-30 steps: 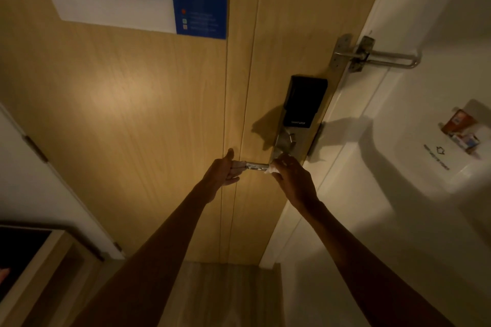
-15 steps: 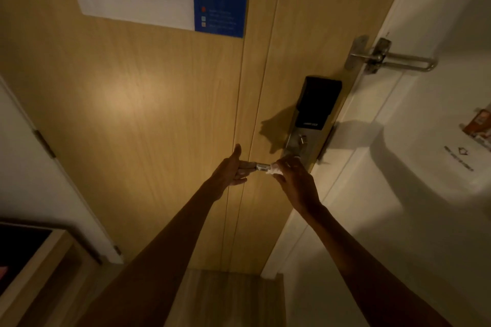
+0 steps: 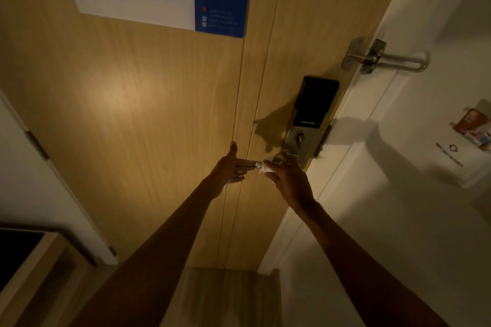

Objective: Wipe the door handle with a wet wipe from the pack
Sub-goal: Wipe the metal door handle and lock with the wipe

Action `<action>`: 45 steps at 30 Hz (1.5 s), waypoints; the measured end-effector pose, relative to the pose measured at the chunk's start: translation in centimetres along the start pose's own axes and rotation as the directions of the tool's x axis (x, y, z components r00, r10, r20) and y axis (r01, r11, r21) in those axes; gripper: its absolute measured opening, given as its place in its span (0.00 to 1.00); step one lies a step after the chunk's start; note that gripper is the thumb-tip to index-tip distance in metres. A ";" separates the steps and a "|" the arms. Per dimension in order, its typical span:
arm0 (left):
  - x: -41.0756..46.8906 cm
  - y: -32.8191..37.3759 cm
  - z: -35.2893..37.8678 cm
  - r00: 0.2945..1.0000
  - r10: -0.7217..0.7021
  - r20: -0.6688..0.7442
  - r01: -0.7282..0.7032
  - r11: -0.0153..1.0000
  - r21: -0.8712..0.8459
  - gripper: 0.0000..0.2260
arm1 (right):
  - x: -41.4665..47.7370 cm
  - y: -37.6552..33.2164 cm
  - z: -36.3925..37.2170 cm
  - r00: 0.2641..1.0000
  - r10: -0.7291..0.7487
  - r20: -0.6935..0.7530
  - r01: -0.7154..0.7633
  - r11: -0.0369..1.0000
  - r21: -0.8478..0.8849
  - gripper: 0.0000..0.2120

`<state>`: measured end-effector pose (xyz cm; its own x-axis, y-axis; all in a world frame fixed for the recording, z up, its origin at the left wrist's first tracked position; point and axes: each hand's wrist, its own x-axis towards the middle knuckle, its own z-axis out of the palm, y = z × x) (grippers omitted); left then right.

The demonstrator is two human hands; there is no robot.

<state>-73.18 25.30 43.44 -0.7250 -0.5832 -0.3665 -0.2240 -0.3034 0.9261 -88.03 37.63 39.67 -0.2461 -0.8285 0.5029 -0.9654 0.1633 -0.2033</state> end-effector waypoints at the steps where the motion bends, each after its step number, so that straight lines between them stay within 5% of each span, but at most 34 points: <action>1: 0.0 0.0 -0.1 1.000 0.003 0.008 -0.003 1.000 -0.005 0.35 | -0.1 0.1 0.0 1.000 0.003 0.014 -0.004 1.000 0.010 0.17; 9: 0.5 -0.5 -0.5 1.000 0.008 0.026 -0.007 0.999 -0.035 0.34 | 0.7 -0.6 -1.6 0.998 0.045 -0.032 -0.041 0.993 0.110 0.08; 17: 0.8 -0.9 -0.2 1.000 0.011 -0.013 -0.012 0.995 -0.096 0.33 | 0.9 -0.2 -1.3 0.997 0.049 0.064 -0.043 0.995 -0.087 0.09; 34: 0.9 -0.7 0.5 0.998 0.009 -0.055 -0.014 0.996 -0.092 0.35 | -0.6 2.1 -3.2 0.989 0.146 0.021 -0.145 0.988 -0.051 0.11; 40: 1.0 -0.8 0.5 0.998 0.004 -0.058 -0.008 0.998 -0.068 0.32 | 0.2 0.3 -2.1 0.998 0.046 0.045 -0.038 0.986 -0.159 0.12; 45: 1.2 -1.0 0.3 0.998 -0.002 -0.057 -0.003 0.996 -0.086 0.31 | -0.3 2.6 -3.7 0.995 0.032 0.091 -0.025 0.996 -0.083 0.13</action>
<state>-74.02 25.17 42.15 -0.6867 -0.6243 -0.3724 -0.1651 -0.3649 0.9163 -90.79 40.29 42.07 -0.2683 -0.8682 0.4174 -0.9628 0.2275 -0.1457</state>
